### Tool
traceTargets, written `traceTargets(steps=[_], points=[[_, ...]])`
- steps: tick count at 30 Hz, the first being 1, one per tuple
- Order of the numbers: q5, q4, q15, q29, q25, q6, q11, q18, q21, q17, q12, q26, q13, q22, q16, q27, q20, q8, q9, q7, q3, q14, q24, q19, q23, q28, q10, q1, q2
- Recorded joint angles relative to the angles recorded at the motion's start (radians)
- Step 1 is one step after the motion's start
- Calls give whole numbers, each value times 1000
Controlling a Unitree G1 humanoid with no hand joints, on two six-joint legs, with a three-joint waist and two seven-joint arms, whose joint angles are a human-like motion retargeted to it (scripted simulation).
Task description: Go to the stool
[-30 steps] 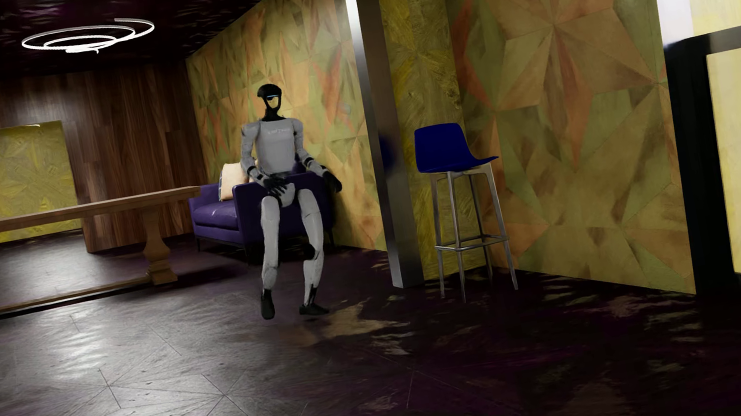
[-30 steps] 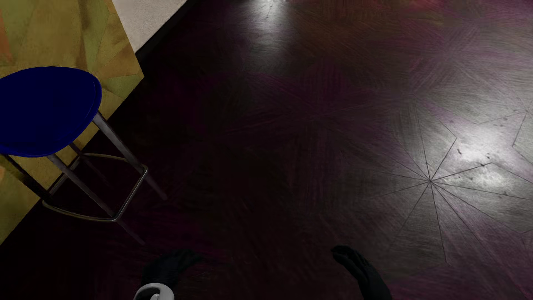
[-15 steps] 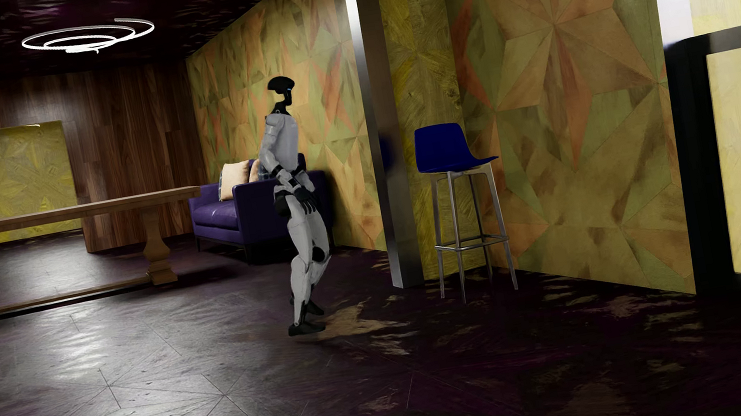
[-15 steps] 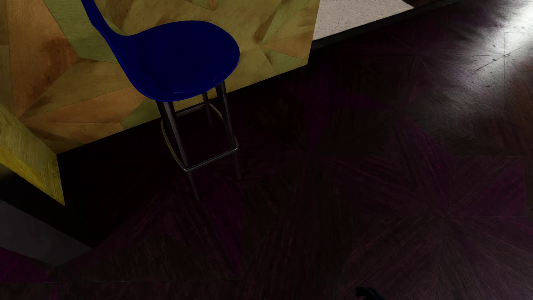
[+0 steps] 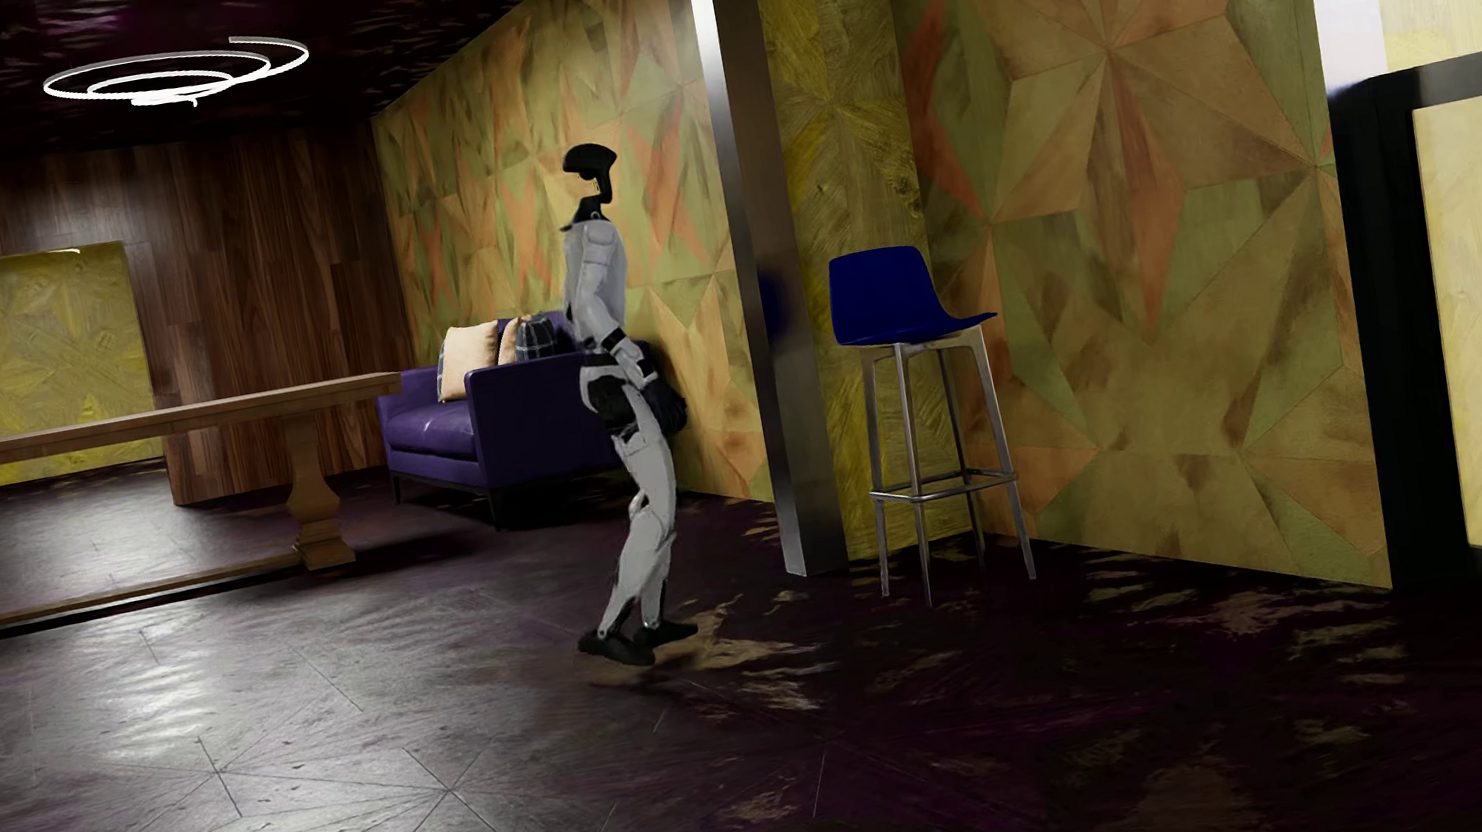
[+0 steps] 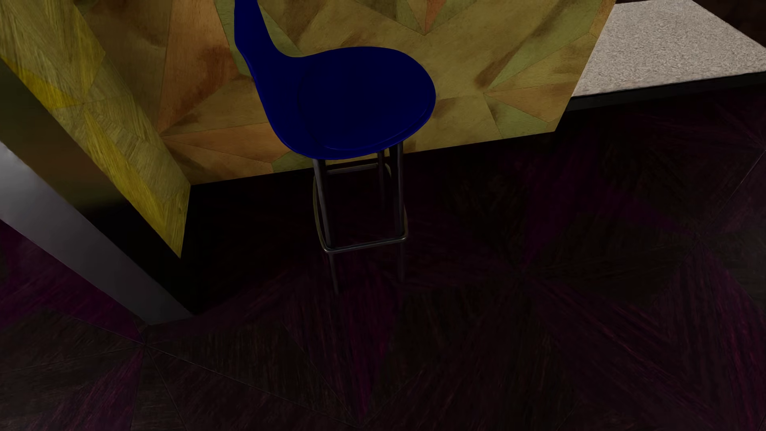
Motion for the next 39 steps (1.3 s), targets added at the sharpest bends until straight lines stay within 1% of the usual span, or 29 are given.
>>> traceTargets(steps=[1, 2, 3, 4, 5, 6, 7, 8, 9, 10, 11, 12, 13, 14, 16, 19, 20, 23, 24, 25, 26, 27, 28, 29, 30, 31, 33, 34, 39], points=[[-30, -6, 56, 6, -11, -4, 145, -6, 0, 5, -20, -11, 5, -21, 0, 0, -6, 53, 4, -11, -11, -9, 13, -11, -19, 7, 3, 8, -72], [-49, -12, 60, 10, -20, -9, 260, -14, -5, 5, -37, -24, 13, -45, 0, -1, -6, 114, 9, -22, -22, -19, 20, -5, -35, 20, 7, 15, -137], [-56, -14, 54, 9, -22, -14, 327, -24, -14, 9, -50, -35, 20, -69, 2, 3, 0, 169, 12, -32, -30, -26, 19, 9, -42, 39, 8, 26, -190], [-70, -12, 49, 11, -20, -18, 346, -35, -30, 11, -68, -42, 35, -83, 1, 6, 9, 208, 14, -42, -34, -29, 13, 48, -45, 59, 6, 38, -227], [-95, -11, 43, 15, -21, -20, 318, -48, -42, 16, -81, -47, 44, -98, 1, 14, 17, 226, 14, -52, -37, -29, 9, 52, -41, 74, 1, 50, -246], [-131, -9, 39, 24, -25, -23, 252, -61, -48, 20, -91, -51, 51, -118, 2, 18, 21, 224, 13, -65, -40, -27, 11, 47, -37, 82, -8, 62, -251], [-158, -9, 27, 36, -27, -25, 163, -73, -54, 22, -99, -57, 58, -140, 4, 18, 20, 225, 11, -81, -43, -27, 17, 18, -36, 87, -11, 70, -248], [-166, -9, 24, 46, -26, -27, 65, -84, -63, 23, -106, -65, 65, -162, 5, 17, 16, 246, 10, -102, -48, -30, 24, 5, -38, 89, -10, 74, -242], [-137, -8, 34, 51, -21, -28, -38, -96, -75, 27, -111, -72, 73, -180, 5, 18, 12, 320, 9, -128, -53, -31, 27, 32, -41, 90, -10, 79, -232], [-91, -3, 44, 49, -13, -28, -150, -109, -89, 35, -114, -76, 79, -191, 5, 21, 7, 421, 7, -155, -56, -32, 28, 78, -44, 87, -10, 84, -209], [-39, 6, 68, 46, -9, -27, -246, -122, -96, 45, -115, -74, 83, -196, 7, 24, 2, 523, 5, -179, -56, -29, 30, 83, -43, 82, -15, 91, -177], [-11, 19, 59, 44, -14, -27, -286, -137, -94, 50, -111, -69, 83, -198, 9, 27, -1, 577, 4, -199, -52, -28, 35, 85, -39, 77, -12, 95, -146], [-2, 34, 29, 48, -26, -29, -289, -154, -80, 48, -103, -61, 78, -198, 10, 28, -1, 552, 4, -213, -45, -28, 42, 71, -33, 76, -1, 95, -127], [4, 53, 0, 54, -42, -32, -291, -171, -60, 45, -92, -53, 70, -195, 9, 28, 3, 506, 4, -227, -38, -26, 47, 41, -26, 77, 9, 94, -110], [41, 96, -26, 64, -67, -32, -291, -203, -15, 39, -68, -36, 52, -173, 12, 22, 4, 459, 6, -261, -32, -13, 53, -4, -19, 66, 24, 89, -84], [108, 170, -53, 48, -81, -18, -286, -243, 34, 29, -44, -20, 34, -127, 31, -2, -31, 399, 12, -321, -25, 10, 86, -50, -39, 6, 54, 64, -61], [131, 193, -60, 39, -77, -11, -290, -251, 44, 33, -33, -16, 21, -121, 35, 2, -37, 376, 15, -344, -24, 19, 91, -64, -48, -13, 64, 51, -54], [193, 250, -73, 19, -38, 11, -306, -255, 48, 41, -22, -10, 1, -99, 44, 10, -54, 313, 22, -406, -22, 55, 95, -109, -67, -48, 77, 12, -38], [205, 267, -77, 13, -31, 19, -309, -254, 43, 35, -18, -9, 3, -98, 45, 0, -61, 292, 23, -400, -24, 70, 93, -122, -62, -51, 76, 0, -36], [214, 287, -81, 10, -30, 26, -311, -243, 41, 31, -19, -7, 0, -95, 44, -3, -67, 270, 24, -368, -26, 80, 90, -134, -57, -52, 76, -10, -35], [219, 309, -84, 9, -31, 33, -312, -218, 42, 28, -23, -7, -4, -92, 43, -4, -72, 250, 24, -314, -28, 84, 86, -144, -52, -53, 82, -19, -36], [221, 310, -87, 9, -31, 38, -313, -203, 42, 24, -28, -8, -9, -91, 42, -4, -78, 232, 25, -296, -29, 67, 82, -152, -48, -52, 103, -32, -37], [221, 286, -90, 11, -31, 42, -313, -221, 43, 20, -34, -9, -12, -91, 42, -3, -84, 217, 25, -311, -29, 38, 79, -159, -43, -52, 135, -46, -38], [219, 250, -91, 12, -31, 45, -313, -245, 44, 16, -41, -10, -16, -92, 43, -1, -89, 203, 25, -336, -30, 3, 76, -164, -38, -50, 172, -57, -38], [217, 206, -89, 14, -33, 48, -311, -259, 47, 13, -46, -12, -20, -97, 45, -2, -93, 190, 24, -366, -32, -20, 72, -168, -31, -47, 207, -65, -35], [216, 175, -89, 18, -35, 51, -314, -242, 56, 14, -55, -13, -30, -97, 45, 14, -94, 177, 23, -367, -35, -40, 70, -172, -33, -44, 225, -59, -33], [210, 186, -82, 19, -32, 58, -339, -177, 63, 7, -65, -19, -43, -102, 40, 32, -98, 161, 16, -240, -41, -39, 63, -177, -33, -31, 171, -13, -25], [207, 176, -78, 17, -28, 59, -346, -166, 61, 5, -69, -22, -49, -103, 38, 39, -102, 162, 14, -224, -39, -32, 60, -179, -30, -24, 127, 9, -24], [190, 137, -65, 12, -11, 50, -372, -198, 41, 32, -87, -25, -68, -107, 49, 55, -127, 160, 5, -219, -33, 15, 58, -186, -5, -17, 3, 52, -25]])
